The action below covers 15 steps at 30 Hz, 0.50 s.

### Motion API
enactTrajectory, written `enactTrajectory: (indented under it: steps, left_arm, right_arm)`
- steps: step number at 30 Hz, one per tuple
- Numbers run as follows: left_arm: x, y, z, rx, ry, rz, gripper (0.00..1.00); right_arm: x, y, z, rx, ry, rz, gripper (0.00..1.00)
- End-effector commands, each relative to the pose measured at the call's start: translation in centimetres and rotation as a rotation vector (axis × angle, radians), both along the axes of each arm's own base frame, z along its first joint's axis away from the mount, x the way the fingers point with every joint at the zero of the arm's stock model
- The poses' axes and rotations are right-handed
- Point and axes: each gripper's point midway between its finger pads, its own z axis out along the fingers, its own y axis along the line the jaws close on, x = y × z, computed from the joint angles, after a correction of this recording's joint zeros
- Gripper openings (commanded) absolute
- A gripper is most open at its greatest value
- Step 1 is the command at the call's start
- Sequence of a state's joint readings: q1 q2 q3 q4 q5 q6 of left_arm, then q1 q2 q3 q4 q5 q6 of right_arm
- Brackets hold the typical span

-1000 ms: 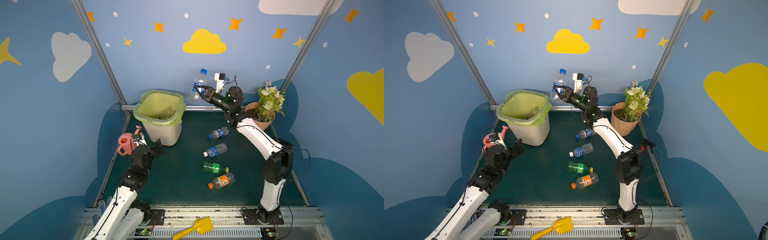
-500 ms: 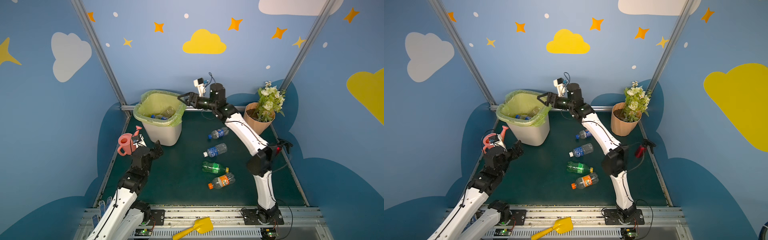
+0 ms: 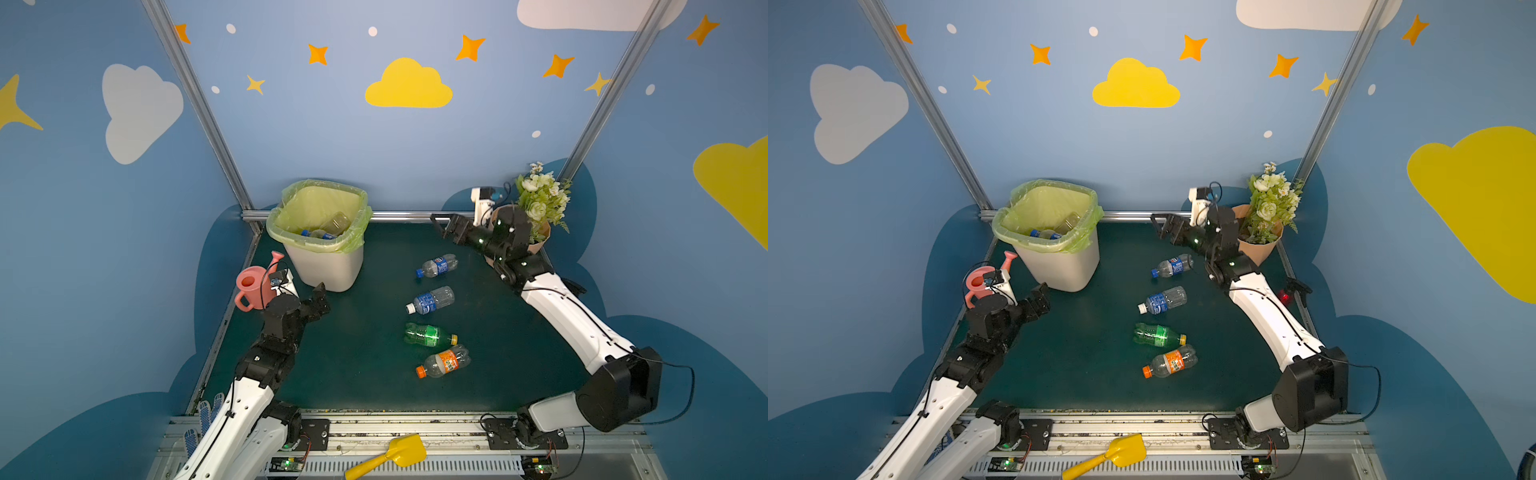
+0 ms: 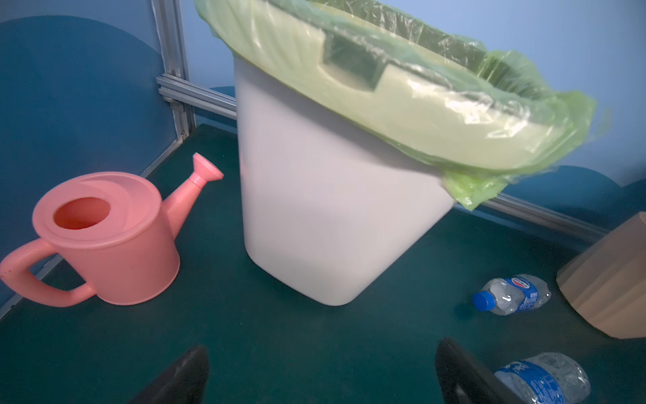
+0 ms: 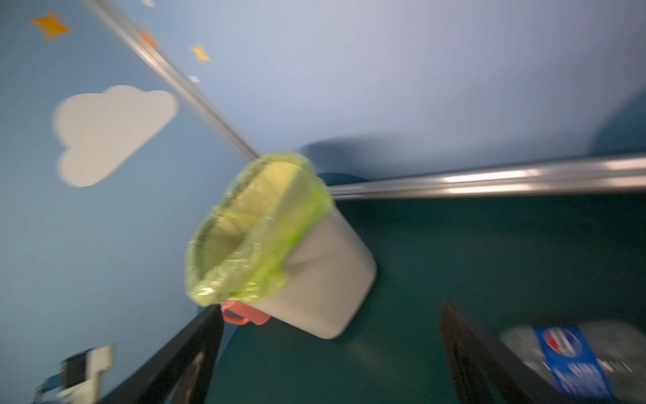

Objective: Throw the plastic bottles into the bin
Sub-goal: 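Draw the right gripper back while the left gripper reaches toward the bottles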

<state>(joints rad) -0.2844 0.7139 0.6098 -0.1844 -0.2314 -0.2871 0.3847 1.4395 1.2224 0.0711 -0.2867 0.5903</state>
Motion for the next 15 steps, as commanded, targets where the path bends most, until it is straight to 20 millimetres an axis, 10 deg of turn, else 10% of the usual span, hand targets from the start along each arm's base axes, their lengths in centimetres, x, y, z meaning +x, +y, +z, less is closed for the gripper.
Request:
enactTrajectory:
  steps: [1,8,15]
  left_arm:
    - [0.4,-2.2,1.7,0.050,-0.024,-0.100,1.00]
    - [0.6,-10.8,0.9,0.253,0.040,-0.380,1.00]
    - [-0.6,-20.6,-1.5,0.440,0.089,-0.672,1.00]
  right_arm:
    - [-0.6,-4.3,-3.6,-0.035,0.067,-0.178,0.96]
    - [-2.8,-11.8,-10.9,-0.077,0.237,-0.442,0.96]
    - [-4.3,-15.3,-13.6,-0.059,0.305,-0.549,0.96]
